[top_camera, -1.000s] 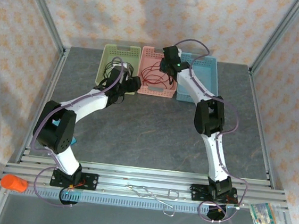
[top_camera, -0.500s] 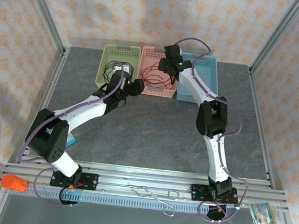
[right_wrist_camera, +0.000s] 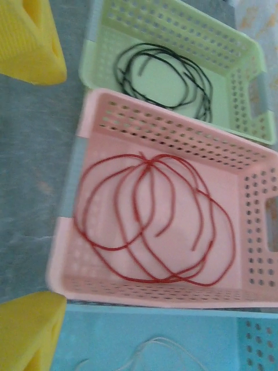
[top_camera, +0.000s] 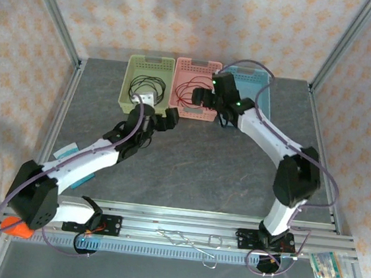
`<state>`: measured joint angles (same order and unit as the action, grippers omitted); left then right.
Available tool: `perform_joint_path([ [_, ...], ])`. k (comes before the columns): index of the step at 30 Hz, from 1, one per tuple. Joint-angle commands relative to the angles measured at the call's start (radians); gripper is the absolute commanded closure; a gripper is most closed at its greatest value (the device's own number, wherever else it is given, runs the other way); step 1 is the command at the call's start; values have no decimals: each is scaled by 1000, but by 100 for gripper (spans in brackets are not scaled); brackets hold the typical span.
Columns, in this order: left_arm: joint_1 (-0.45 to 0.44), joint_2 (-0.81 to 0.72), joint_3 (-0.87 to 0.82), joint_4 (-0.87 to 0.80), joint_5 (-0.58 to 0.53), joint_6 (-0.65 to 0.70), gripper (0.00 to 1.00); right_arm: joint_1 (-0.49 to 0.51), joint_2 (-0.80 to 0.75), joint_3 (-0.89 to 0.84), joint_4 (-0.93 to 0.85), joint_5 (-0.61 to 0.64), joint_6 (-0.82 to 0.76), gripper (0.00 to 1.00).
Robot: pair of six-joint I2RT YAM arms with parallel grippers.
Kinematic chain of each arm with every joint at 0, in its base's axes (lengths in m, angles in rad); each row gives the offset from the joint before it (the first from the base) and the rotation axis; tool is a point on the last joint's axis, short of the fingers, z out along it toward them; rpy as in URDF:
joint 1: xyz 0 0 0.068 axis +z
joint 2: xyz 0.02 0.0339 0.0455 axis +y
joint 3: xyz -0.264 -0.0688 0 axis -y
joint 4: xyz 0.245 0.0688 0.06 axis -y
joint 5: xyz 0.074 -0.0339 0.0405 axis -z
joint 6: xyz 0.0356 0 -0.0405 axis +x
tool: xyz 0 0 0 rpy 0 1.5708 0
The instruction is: Untangle the cables
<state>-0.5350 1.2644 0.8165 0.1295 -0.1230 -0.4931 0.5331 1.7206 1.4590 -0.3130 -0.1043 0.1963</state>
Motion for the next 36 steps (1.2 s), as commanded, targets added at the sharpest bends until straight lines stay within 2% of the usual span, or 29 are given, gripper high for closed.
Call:
perform_joint_path([
  [1,0,-84,-84,48,-89,-7,1,-1,-154,-171,128,3,-10,5],
  [4,4,-173,-188,94,-134,6,1,-1,-309,-361,224,49,4,1],
  [7,8,-276,-303,172,-184,22,1,-2,-454,-536,322,109,25,0],
  [11,39,-373,-408,232,-295,32,1,-5,-590,-705,401,276,46,0],
  [15,78,-421,-480,300,-386,144,1,-20,-688,-855,522,425,25,0],
  [17,95,-445,-537,392,-400,239,0,-38,-726,-915,593,451,19,0],
  [21,116,-490,-697,689,-403,451,1,-97,-725,-930,598,483,5,0],
  [23,156,-500,-706,686,-394,454,1,-117,-709,-928,591,514,-13,0],
  [26,203,-475,-675,600,-416,443,1,-148,-700,-966,661,506,-82,0],
  [30,215,-413,-675,624,-483,485,1,-171,-706,-1095,874,465,-219,0],
  [33,228,-344,-679,665,-507,497,1,-228,-686,-1125,914,423,-208,0],
  [36,247,-254,-700,772,-422,550,1,-292,-645,-1174,991,347,-222,0],
])
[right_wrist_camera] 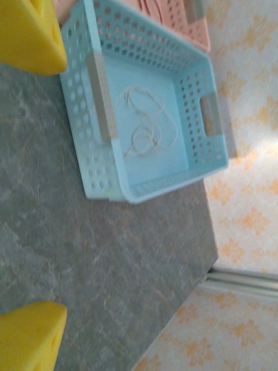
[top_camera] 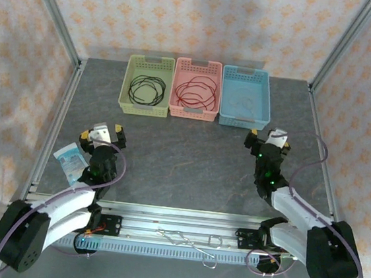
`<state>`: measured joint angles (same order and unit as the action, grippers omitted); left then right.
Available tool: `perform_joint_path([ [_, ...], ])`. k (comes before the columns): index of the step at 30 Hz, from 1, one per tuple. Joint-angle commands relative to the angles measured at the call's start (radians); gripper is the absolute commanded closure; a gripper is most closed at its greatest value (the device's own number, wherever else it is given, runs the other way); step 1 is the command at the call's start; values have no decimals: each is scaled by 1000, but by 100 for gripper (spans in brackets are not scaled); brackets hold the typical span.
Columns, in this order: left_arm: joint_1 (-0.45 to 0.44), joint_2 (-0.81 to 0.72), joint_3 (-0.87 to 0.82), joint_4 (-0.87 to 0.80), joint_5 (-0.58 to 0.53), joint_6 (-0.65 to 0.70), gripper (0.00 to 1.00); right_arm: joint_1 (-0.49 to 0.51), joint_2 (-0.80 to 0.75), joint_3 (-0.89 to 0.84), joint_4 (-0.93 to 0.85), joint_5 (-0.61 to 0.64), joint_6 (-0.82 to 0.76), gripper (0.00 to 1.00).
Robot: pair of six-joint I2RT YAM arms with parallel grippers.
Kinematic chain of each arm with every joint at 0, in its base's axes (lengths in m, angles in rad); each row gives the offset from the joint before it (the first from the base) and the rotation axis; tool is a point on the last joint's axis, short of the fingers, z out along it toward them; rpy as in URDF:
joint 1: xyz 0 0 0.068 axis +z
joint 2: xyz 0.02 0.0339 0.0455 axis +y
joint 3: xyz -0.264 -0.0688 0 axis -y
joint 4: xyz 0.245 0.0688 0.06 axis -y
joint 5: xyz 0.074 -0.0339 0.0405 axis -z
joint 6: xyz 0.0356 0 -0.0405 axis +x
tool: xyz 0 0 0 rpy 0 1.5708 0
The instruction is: Untangle the cables
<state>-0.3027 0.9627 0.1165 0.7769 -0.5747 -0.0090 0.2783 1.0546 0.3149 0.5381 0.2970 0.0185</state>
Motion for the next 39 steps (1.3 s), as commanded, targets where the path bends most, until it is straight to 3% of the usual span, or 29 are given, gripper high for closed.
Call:
perform_joint_path([
  [1,16,82,1,153,42,76,1,-55,41,-49,177,-67,-46,0],
  [5,23,182,10,219,41,80,1,-113,119,-95,275,-105,-32,0],
  [14,79,337,52,351,171,99,0,-139,205,-128,474,-213,-85,0],
  [19,132,406,38,514,276,98,0,-140,263,-112,544,-230,-98,0],
  [29,241,598,-1,790,375,28,0,-207,408,-117,713,-261,-86,0],
  [36,299,557,76,557,362,-68,0,-228,463,-93,713,-295,-72,0],
  [39,300,577,65,616,363,-59,0,-253,464,-78,683,-331,-53,0],
])
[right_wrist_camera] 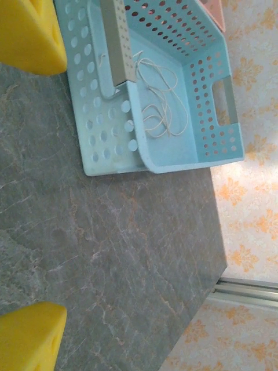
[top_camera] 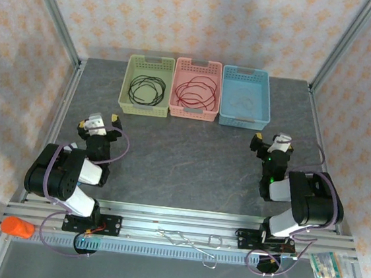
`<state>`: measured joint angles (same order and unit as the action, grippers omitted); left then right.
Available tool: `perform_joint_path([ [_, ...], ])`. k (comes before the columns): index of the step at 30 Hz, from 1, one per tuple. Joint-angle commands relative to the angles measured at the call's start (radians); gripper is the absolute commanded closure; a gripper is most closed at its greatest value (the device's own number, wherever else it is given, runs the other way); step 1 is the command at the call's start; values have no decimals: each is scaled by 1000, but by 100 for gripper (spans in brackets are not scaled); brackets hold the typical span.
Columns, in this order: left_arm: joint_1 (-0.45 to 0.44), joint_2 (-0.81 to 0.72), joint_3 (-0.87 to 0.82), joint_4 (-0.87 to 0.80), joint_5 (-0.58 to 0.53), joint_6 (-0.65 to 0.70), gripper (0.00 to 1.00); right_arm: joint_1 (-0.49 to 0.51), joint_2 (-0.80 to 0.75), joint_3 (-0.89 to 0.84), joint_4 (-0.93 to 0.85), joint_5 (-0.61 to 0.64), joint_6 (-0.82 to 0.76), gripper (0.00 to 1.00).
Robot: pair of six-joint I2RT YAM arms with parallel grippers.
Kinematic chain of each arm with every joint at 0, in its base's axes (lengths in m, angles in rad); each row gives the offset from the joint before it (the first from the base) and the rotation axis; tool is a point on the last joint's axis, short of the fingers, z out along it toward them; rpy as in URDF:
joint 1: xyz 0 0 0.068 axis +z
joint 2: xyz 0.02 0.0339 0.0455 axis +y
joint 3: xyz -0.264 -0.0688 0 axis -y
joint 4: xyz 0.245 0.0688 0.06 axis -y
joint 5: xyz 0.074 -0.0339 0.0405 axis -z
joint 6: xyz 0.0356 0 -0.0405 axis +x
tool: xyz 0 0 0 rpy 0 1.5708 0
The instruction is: Untangle the cables
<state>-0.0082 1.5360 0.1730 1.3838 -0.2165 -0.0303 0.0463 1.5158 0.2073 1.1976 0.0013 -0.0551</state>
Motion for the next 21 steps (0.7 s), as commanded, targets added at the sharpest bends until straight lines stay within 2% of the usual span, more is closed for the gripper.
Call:
perform_joint_path([
  [1,5,-7,14,-21,5,-43,0,-22,1,29,22,-35,20,0],
  [7,2,-1,13,-7,10,-32,0,-22,0,26,26,-35,17,0],
  [13,1,-2,42,-66,146,18,0,-22,0,26,26,-35,17,0],
  [21,10,-1,43,-68,163,13,0,-22,0,26,26,-35,17,0],
])
